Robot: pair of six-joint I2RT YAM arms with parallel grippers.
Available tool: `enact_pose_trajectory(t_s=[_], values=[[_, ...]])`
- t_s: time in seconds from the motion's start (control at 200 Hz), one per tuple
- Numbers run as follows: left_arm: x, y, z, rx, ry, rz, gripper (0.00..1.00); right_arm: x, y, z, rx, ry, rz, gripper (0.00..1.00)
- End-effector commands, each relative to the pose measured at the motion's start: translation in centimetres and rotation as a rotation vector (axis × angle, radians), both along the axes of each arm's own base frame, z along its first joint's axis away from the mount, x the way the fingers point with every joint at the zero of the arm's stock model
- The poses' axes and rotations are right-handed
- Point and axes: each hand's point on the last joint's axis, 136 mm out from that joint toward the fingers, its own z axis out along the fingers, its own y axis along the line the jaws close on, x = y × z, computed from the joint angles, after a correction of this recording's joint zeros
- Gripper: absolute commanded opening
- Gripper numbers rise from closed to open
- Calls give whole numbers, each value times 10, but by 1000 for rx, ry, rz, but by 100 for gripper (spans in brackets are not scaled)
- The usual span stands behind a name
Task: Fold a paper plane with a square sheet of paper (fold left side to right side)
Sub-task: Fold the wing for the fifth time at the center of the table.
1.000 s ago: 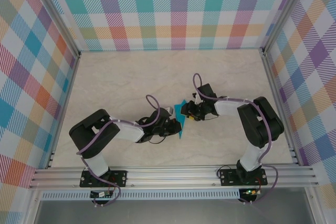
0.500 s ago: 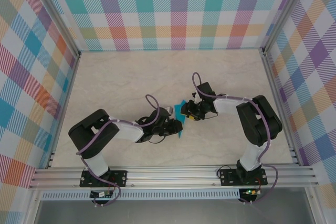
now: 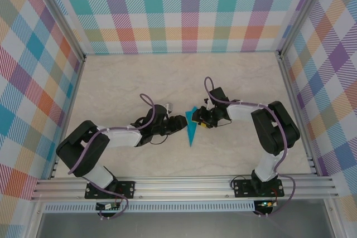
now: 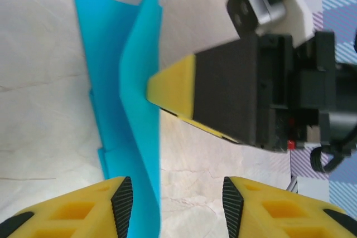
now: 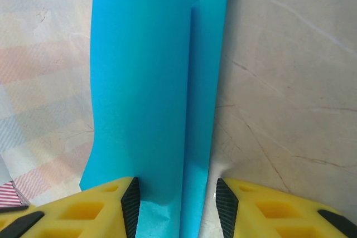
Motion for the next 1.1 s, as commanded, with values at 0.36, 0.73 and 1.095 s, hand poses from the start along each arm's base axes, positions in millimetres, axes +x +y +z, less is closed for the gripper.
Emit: enact_pose_trajectory(t_s=[0.36, 0.73, 1.095], values=[[26, -12, -19, -55, 73, -11, 38, -15, -13, -27, -96, 65, -4, 44], [39, -19, -22, -67, 79, -11, 31, -15, -14, -26, -103, 66, -1, 44], [47, -18, -29, -41, 79, 0, 3, -16, -14, -26, -107, 66, 4, 44]])
